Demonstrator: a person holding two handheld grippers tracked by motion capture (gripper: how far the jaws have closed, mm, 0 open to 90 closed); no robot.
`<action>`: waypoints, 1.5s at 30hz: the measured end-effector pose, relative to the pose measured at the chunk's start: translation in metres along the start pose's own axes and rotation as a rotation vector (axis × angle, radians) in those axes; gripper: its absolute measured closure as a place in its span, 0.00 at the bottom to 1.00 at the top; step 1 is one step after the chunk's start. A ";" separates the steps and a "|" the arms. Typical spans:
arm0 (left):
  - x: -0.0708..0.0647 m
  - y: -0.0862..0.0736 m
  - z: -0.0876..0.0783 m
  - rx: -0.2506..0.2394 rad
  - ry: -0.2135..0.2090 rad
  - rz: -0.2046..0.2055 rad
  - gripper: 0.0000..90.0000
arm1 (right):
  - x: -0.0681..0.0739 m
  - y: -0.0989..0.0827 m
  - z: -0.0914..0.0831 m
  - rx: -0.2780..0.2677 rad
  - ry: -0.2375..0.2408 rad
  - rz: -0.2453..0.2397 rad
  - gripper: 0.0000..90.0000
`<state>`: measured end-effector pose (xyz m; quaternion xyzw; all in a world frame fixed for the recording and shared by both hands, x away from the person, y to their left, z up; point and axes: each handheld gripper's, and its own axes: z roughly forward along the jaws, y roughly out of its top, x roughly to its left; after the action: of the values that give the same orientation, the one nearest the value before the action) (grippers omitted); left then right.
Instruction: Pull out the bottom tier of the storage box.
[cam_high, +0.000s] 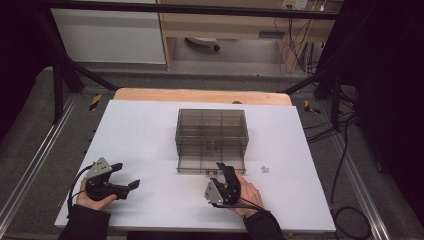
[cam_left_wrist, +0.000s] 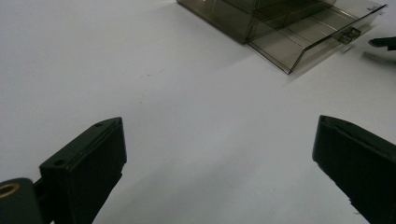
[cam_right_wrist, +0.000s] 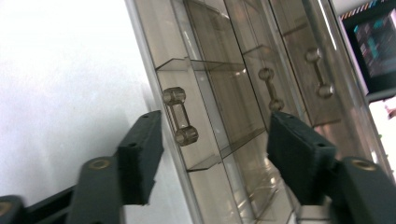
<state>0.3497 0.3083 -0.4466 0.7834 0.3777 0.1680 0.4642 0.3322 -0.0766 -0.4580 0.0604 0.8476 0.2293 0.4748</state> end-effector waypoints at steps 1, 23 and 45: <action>0.000 0.000 0.000 0.000 0.000 0.001 0.02 | -0.002 0.000 0.000 0.004 0.010 0.034 0.37; 0.000 0.000 0.000 0.002 0.000 -0.003 0.02 | -0.028 -0.016 -0.001 0.006 0.219 0.519 0.08; 0.001 -0.001 0.000 0.004 0.002 -0.004 0.02 | -0.057 -0.045 -0.015 -0.019 0.249 0.757 0.06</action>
<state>0.3498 0.3090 -0.4475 0.7834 0.3801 0.1667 0.4626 0.3558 -0.1399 -0.4268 0.3358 0.8144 0.4012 0.2510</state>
